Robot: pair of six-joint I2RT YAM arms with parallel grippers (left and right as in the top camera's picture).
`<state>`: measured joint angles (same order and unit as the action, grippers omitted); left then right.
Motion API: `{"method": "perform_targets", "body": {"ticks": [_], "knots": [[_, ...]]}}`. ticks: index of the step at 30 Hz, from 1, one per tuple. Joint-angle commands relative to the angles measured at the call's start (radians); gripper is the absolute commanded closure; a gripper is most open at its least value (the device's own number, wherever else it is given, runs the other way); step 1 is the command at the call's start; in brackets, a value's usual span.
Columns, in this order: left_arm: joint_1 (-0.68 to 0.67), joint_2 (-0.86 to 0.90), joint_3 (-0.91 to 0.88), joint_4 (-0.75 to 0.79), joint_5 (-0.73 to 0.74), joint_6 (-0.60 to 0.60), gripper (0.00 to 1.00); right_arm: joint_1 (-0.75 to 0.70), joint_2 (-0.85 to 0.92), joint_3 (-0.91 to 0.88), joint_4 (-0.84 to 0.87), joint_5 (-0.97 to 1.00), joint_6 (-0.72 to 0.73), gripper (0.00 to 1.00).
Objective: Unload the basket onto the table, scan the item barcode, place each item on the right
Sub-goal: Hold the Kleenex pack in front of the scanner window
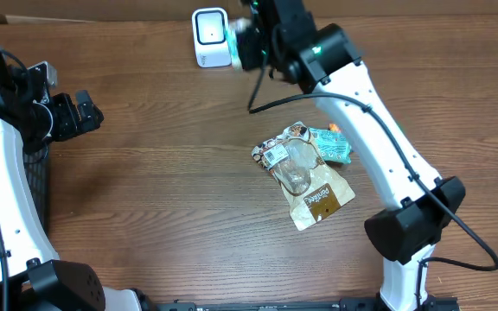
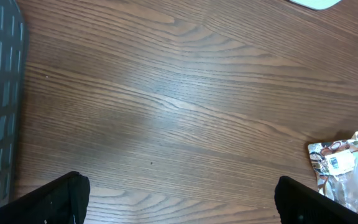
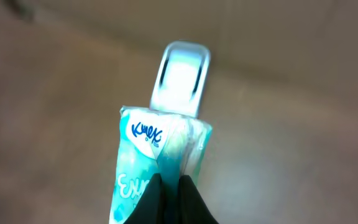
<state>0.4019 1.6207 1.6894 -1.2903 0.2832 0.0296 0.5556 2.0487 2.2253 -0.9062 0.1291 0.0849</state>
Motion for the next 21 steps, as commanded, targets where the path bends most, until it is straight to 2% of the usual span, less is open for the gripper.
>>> {"method": "perform_targets", "body": {"ticks": [1,5,13,21], "knots": [[0.002,-0.005,0.003,0.001,0.0,0.012,0.0,0.04,0.01,0.02,0.099,0.291,-0.151,0.96],[0.002,-0.005,0.003,0.001,0.001,0.012,0.01,0.037,0.095,0.02,0.256,0.335,-0.318,0.96],[0.002,-0.005,0.003,0.001,0.0,0.012,0.0,0.031,0.309,0.02,0.565,0.291,-0.716,0.96],[0.002,-0.005,0.003,0.001,0.001,0.012,0.0,0.039,0.499,0.02,0.829,0.267,-0.814,0.96]]}}
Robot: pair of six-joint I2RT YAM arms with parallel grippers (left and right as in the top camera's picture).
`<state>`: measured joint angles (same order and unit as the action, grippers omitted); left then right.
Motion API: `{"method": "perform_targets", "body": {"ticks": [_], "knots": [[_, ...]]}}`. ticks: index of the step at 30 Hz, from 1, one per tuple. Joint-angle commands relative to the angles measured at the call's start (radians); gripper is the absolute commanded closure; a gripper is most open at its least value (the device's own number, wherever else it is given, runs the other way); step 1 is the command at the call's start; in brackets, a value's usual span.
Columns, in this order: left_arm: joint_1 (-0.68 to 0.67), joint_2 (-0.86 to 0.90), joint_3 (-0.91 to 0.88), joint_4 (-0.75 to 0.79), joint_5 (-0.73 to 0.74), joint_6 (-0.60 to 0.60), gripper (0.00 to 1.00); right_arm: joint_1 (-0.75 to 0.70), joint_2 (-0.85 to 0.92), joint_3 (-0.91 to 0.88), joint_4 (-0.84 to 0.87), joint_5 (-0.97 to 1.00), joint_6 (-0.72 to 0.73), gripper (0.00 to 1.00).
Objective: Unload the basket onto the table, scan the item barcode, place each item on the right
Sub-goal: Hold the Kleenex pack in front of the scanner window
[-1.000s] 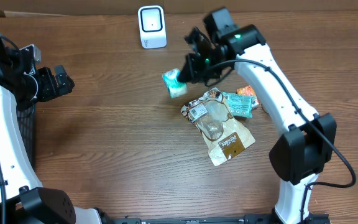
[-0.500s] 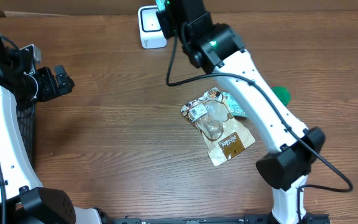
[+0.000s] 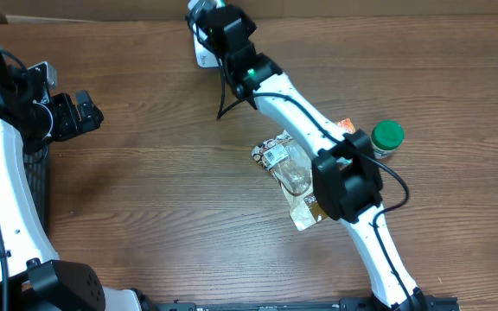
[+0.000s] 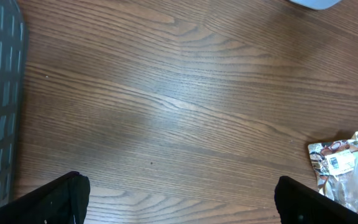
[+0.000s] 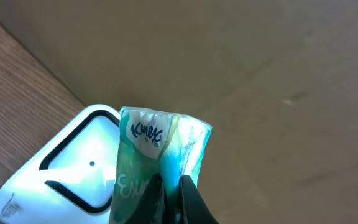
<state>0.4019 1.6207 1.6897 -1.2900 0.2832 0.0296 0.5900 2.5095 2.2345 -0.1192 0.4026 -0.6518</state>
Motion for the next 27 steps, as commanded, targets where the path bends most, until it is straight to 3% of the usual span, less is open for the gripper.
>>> {"method": "perform_targets", "body": {"ticks": [1,13,20,27], "knots": [[0.002,-0.005,0.003,0.001,0.001,0.012,0.01,0.005,0.055,0.011,0.051,-0.007,-0.089,0.96],[0.002,-0.005,0.003,0.001,0.0,0.012,0.01,0.005,0.087,0.011,0.121,0.004,-0.147,0.96],[0.002,-0.005,0.003,0.001,0.0,0.012,0.0,0.006,0.085,0.011,0.08,0.004,-0.367,0.96],[0.002,-0.005,0.003,0.001,0.001,0.012,0.0,0.006,0.071,0.011,0.056,0.006,-0.446,0.96]]}}
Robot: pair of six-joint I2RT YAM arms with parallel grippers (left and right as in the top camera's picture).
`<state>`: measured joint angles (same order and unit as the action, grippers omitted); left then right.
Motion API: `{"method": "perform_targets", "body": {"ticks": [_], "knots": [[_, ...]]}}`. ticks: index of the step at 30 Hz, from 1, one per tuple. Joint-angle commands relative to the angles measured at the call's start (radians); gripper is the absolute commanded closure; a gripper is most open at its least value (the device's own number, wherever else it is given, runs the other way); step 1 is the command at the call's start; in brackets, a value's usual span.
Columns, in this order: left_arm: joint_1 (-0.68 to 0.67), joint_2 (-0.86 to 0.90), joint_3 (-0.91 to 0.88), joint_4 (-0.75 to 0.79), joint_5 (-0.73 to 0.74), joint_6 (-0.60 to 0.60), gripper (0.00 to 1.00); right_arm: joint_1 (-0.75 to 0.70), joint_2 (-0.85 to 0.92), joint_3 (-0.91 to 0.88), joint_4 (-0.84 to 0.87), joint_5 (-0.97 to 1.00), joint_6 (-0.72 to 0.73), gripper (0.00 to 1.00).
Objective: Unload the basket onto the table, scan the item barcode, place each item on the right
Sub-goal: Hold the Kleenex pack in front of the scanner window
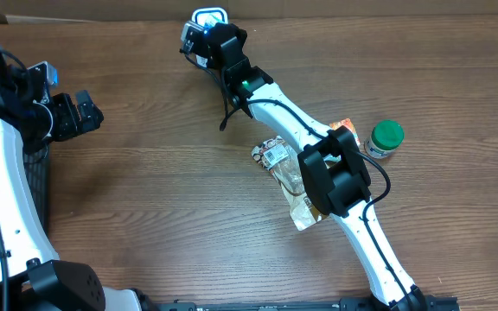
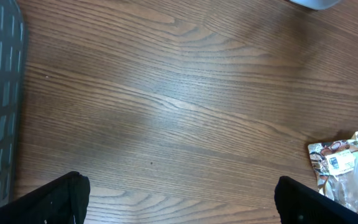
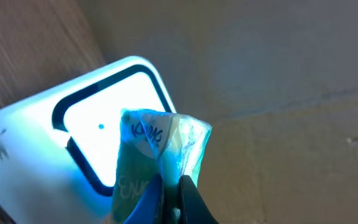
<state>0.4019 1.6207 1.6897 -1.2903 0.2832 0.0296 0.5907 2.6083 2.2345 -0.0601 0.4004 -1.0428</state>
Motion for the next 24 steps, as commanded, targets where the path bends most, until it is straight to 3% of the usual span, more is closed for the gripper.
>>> {"method": "perform_targets", "body": {"ticks": [1,8,14,20,24], "knots": [[0.002,-0.005,0.003,0.001,0.001,0.012,0.0,0.005,-0.031,0.011,-0.005,0.01,-0.054,0.96],[0.002,-0.005,0.003,0.001,0.001,0.012,0.01,0.005,-0.142,0.011,-0.132,-0.047,0.137,0.96],[0.002,-0.005,0.003,0.001,0.0,0.012,0.01,-0.008,-0.331,0.011,-0.341,-0.155,0.402,0.96],[0.002,-0.005,0.003,0.001,0.001,0.012,0.0,-0.035,-0.529,0.011,-0.673,-0.227,0.885,0.96],[0.002,-0.005,0.003,0.001,0.001,0.012,0.0,-0.073,-0.625,0.011,-0.935,-0.318,1.106,0.96]]}}
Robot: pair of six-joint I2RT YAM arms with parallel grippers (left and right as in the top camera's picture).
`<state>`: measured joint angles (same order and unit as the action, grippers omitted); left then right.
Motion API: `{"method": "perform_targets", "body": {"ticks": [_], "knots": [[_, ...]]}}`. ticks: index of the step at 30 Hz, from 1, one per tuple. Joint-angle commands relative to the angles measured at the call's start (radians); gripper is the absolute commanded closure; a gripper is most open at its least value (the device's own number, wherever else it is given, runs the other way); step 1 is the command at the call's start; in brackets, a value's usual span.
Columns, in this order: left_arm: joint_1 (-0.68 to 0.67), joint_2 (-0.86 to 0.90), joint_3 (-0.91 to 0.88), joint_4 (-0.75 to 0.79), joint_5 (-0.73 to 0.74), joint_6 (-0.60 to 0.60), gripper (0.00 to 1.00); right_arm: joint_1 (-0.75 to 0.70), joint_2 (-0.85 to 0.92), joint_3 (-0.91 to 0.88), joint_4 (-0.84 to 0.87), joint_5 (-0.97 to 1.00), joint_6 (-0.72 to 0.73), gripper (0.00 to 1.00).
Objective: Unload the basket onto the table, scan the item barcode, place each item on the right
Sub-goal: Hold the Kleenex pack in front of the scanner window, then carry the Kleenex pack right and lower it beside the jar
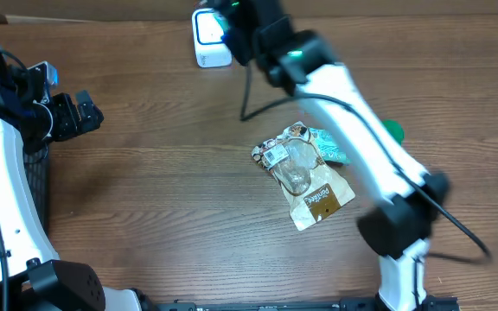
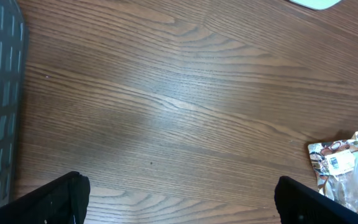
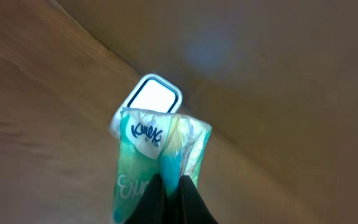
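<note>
My right gripper (image 3: 171,182) is shut on a teal tissue pack (image 3: 157,152), held upright by its lower edge. Beyond the pack stands the white barcode scanner (image 3: 156,98), small and blurred, its window facing the pack. In the overhead view the scanner (image 1: 207,39) stands at the table's far edge, with my right gripper (image 1: 239,24) just to its right; the pack is hidden there by the arm. My left gripper (image 2: 179,190) hangs open over bare wood at the far left (image 1: 80,112), holding nothing.
A brown snack pouch (image 1: 305,177) lies mid-table on a clear wrapper, with a teal packet (image 1: 331,145) beside it. A green lid (image 1: 394,130) peeks out behind my right arm. A dark mesh basket stands at the left edge.
The pack was close against the scanner's blue-lit window. It is now farther back, the scanner looks small, and my right gripper stands to the scanner's right. The left arm has not moved.
My right gripper held the tissue pack a short way to the right of the scanner. Then the pack was close above the scanner, then against its glowing window. Now it is back off the scanner, the grip unchanged. My left gripper stayed open throughout.
</note>
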<state>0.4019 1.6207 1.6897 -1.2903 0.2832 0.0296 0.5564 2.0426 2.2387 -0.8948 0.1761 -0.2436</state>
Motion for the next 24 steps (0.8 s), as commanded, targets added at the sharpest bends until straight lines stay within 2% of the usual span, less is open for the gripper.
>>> {"method": "perform_targets", "body": {"ticks": [1,5,12,24], "knots": [[0.002,-0.005,0.003,0.001,0.001,0.012,0.0,-0.05,-0.073,0.007,-0.146,-0.121,0.343,0.96],[0.002,-0.005,0.003,0.001,0.001,0.012,0.0,-0.133,-0.097,0.007,-0.299,-0.292,0.382,0.96],[0.002,-0.005,0.003,0.001,0.0,0.012,0.01,-0.211,-0.097,0.007,-0.356,-0.406,0.382,0.96],[0.002,-0.005,0.003,0.001,0.001,0.012,0.01,-0.216,-0.098,0.007,-0.412,-0.423,0.373,0.96]]}}
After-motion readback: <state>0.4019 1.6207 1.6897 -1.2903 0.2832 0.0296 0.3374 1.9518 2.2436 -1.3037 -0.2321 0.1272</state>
